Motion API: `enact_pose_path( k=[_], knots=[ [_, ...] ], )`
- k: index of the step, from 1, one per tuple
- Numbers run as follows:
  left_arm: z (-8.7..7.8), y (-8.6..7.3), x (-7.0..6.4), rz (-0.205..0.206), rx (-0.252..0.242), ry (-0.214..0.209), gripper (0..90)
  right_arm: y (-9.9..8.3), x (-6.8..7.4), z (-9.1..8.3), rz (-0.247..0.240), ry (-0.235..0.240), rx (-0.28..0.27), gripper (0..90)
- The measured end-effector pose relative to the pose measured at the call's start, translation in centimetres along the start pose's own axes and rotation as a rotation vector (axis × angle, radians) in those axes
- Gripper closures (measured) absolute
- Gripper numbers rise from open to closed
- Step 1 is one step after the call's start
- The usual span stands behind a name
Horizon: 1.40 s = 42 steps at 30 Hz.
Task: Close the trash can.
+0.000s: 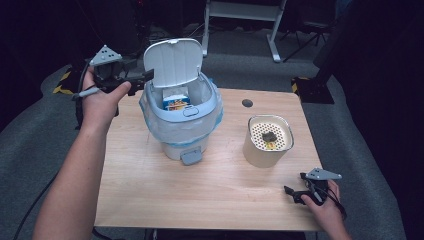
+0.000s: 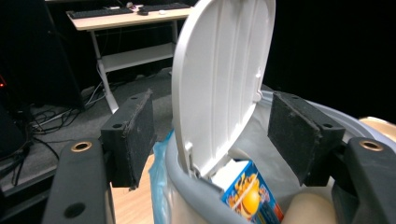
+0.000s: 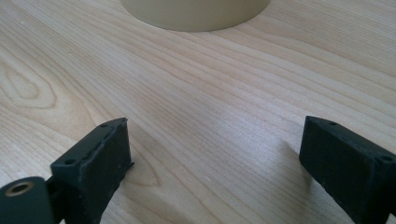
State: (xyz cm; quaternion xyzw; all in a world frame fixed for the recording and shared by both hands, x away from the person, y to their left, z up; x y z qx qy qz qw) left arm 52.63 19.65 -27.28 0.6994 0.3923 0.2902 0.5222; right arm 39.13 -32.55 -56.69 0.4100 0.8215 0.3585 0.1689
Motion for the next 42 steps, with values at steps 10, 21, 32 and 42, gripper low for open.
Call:
enact_pose_path(
  k=[10,21,32,42],
  knots=[
    [1.5,1.4,-0.2,-0.005,-0.023,-0.035,33.8,0.0,0.0,0.0,0.0,0.0,0.0,8.9],
    [1.4,1.8,-1.2,-0.03,-0.036,-0.1,32.9,0.0,0.0,0.0,0.0,0.0,0.0,8.9],
    [-0.2,0.4,-4.1,0.038,0.027,-0.158,29.9,0.0,0.0,0.0,0.0,0.0,0.0,8.9],
    [-0.3,-1.9,-7.1,0.044,0.078,-0.258,33.8,0.0,0.0,0.0,0.0,0.0,0.0,8.9]
  ],
)
Point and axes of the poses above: each handheld gripper's, and its own axes: z roughly forward along the jaws, y roughly out of its top, x roughly to its left, the point moved 9 cm from there along z, roughly forward along the jaws, and after that the axes turned 2 degrees about y, right-handed, at the moved point
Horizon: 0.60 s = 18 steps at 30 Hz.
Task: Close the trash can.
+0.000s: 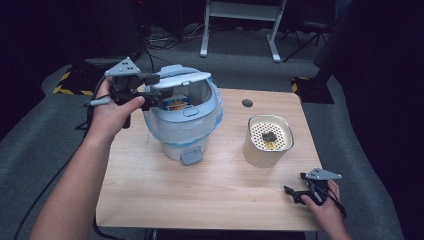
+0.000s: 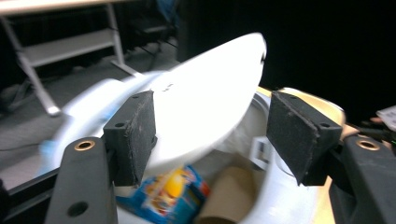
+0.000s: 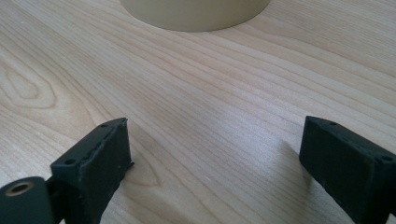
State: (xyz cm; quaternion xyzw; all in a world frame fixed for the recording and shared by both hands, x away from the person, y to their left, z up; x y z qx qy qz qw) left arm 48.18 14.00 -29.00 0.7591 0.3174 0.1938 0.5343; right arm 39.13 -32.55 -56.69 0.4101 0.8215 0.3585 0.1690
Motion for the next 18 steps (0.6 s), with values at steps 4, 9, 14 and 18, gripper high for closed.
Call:
enact_pose_path(
  k=[4,9,14,18],
  knots=[
    [0.9,-0.6,-1.0,0.028,0.032,-0.011,33.9,0.0,0.0,0.0,-0.001,0.0,-0.001,8.9],
    [1.9,-0.9,-1.7,-0.002,0.073,-0.032,36.5,0.0,0.0,0.0,0.0,0.0,0.0,8.9],
    [2.9,-1.3,-1.3,-0.022,0.118,-0.008,42.1,0.0,0.0,0.0,0.0,0.0,0.0,8.9],
    [3.5,-1.5,-1.1,-0.042,0.133,0.02,44.5,0.0,0.0,0.0,0.001,0.0,0.0,8.9]
  ],
)
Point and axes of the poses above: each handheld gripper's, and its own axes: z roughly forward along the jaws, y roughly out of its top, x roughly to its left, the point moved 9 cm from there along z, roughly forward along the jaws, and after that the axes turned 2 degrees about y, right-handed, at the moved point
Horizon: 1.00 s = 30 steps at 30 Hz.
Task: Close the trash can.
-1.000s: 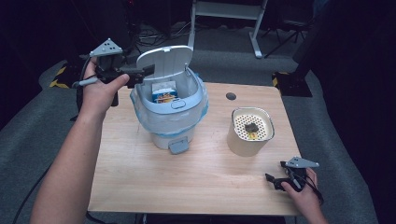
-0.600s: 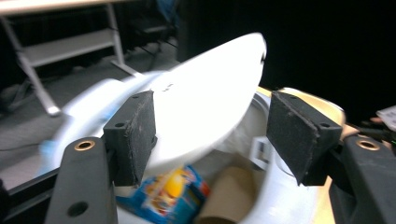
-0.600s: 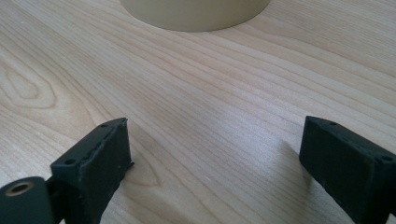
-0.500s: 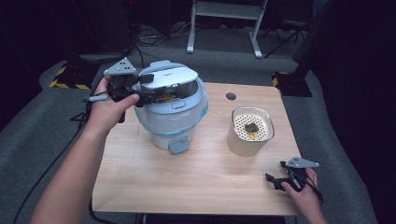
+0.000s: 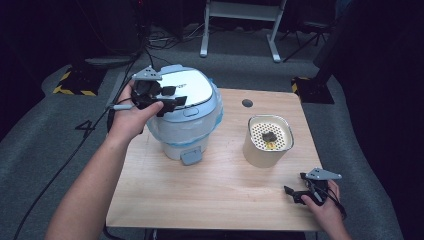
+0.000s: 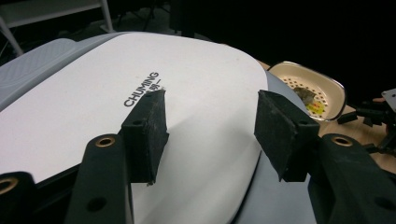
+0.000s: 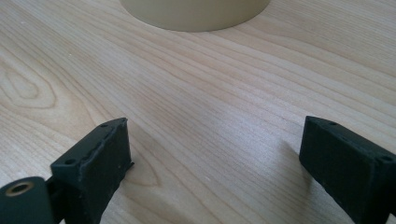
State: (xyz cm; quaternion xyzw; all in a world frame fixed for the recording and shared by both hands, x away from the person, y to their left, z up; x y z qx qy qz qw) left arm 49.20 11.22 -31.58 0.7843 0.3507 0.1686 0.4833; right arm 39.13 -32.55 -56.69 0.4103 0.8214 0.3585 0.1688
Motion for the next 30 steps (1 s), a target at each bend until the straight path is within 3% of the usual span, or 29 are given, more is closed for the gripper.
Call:
enact_pose_path(
  k=[6,17,22,23,30],
  knots=[
    [0.6,0.0,-0.1,0.054,0.005,0.072,44.0,0.0,0.0,0.0,0.0,0.0,0.0,8.9],
    [0.7,-0.1,-0.1,0.067,-0.007,0.072,44.0,0.0,0.0,0.0,-0.001,0.0,0.0,8.9],
    [0.7,0.0,-0.3,0.06,0.005,0.105,44.9,0.0,0.0,0.0,-0.001,0.0,0.0,8.9],
    [0.8,-0.3,-0.3,0.091,0.034,0.124,45.2,0.0,0.0,0.0,-0.001,0.0,0.0,8.9],
    [1.2,-0.3,-0.6,0.102,-0.02,0.104,47.3,0.0,0.0,0.0,0.0,-0.001,0.0,8.9]
  ],
)
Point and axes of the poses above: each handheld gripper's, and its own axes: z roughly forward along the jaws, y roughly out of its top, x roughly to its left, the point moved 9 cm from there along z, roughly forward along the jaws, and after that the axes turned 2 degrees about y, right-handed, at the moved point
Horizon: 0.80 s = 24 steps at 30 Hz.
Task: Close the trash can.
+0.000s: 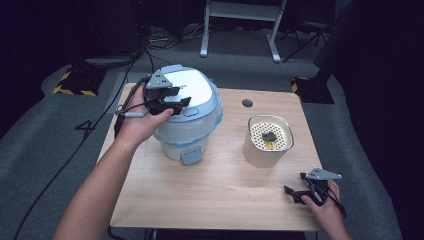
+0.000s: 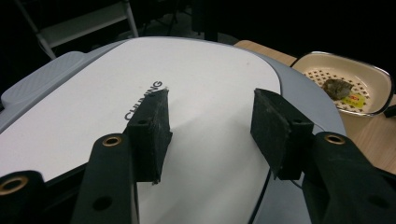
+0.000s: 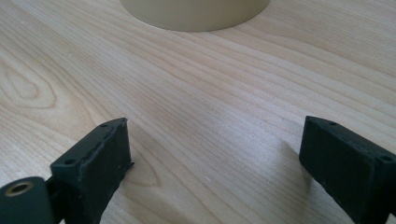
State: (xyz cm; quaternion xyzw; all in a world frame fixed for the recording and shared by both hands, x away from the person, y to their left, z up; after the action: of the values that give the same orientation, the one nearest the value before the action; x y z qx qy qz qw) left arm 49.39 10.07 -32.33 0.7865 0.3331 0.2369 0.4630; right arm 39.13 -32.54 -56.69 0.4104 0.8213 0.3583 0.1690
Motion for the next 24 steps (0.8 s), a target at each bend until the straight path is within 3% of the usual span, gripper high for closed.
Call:
enact_pose_path(
  k=[2,4,7,13,19,24],
  knots=[
    [0.0,0.0,0.0,-0.006,-0.006,0.001,40.7,0.0,0.0,0.0,0.0,0.0,0.0,8.9],
    [-0.2,0.1,-0.3,-0.024,-0.019,-0.029,33.3,0.0,0.0,0.0,0.0,0.0,0.0,8.9],
    [-0.6,0.5,-1.1,-0.026,-0.058,-0.054,31.8,0.0,0.0,0.0,0.0,0.0,0.0,8.9],
    [-2.5,1.2,-3.5,0.017,-0.103,-0.102,30.7,0.0,0.0,0.0,-0.001,-0.001,0.0,8.9],
    [-4.0,0.0,-5.1,0.04,-0.082,-0.108,30.5,0.0,0.0,0.0,0.0,0.0,0.0,8.8],
    [-4.8,-1.2,-5.8,0.041,-0.107,-0.122,30.5,0.0,0.0,0.0,-0.001,0.001,0.001,8.5]
  ],
)
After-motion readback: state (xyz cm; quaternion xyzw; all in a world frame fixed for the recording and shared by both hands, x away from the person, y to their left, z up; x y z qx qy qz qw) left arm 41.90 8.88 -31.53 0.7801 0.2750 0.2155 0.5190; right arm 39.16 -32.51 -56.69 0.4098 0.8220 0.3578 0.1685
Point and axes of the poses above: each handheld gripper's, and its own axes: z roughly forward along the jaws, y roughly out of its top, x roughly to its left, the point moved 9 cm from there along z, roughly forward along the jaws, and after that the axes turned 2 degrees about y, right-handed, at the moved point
